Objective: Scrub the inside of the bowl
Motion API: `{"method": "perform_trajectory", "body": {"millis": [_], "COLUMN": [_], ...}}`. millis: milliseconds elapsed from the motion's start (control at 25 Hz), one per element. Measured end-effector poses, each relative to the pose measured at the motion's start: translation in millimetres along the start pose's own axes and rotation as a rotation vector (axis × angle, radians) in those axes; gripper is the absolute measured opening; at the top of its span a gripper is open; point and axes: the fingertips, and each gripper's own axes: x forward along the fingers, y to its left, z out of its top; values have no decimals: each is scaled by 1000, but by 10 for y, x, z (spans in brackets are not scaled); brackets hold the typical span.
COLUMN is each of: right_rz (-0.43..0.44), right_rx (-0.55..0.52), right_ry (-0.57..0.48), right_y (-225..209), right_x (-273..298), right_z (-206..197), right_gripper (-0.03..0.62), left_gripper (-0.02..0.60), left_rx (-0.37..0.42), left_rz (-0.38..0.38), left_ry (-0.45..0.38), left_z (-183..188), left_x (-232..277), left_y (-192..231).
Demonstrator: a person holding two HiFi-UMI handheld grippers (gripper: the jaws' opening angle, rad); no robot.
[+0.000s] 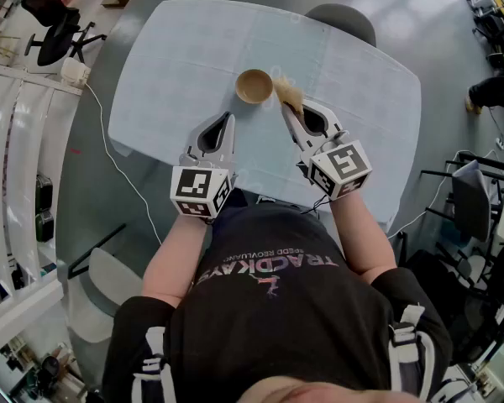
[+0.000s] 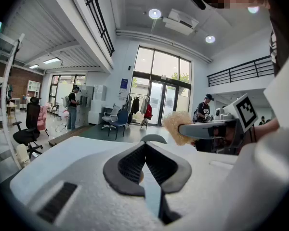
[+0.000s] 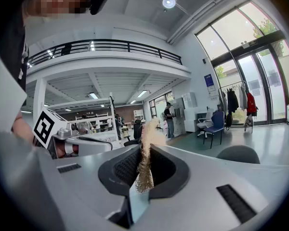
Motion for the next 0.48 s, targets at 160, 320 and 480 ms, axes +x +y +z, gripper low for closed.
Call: {"method": "perform_trajectory", "body": {"millis": [160,320,480], "right_rz": [2,1,3], "right_rx": [0,1,7], "right_ry": [3,1,-3], "right_y": [19,21,31], "right_x": [-25,-52,-58], "right_z": [-4,-10,-25], "right_gripper": [32,32,32], "left_gripper": [15,15,15], "left_rx": [0,-2,-8], "left_rz": [-1,-3,-4], "left_ry": [1,-1,2], "left_z": [1,-2,-24], "left_x": [-19,-23,-29], "left_y": [-26,-54,-56]}}
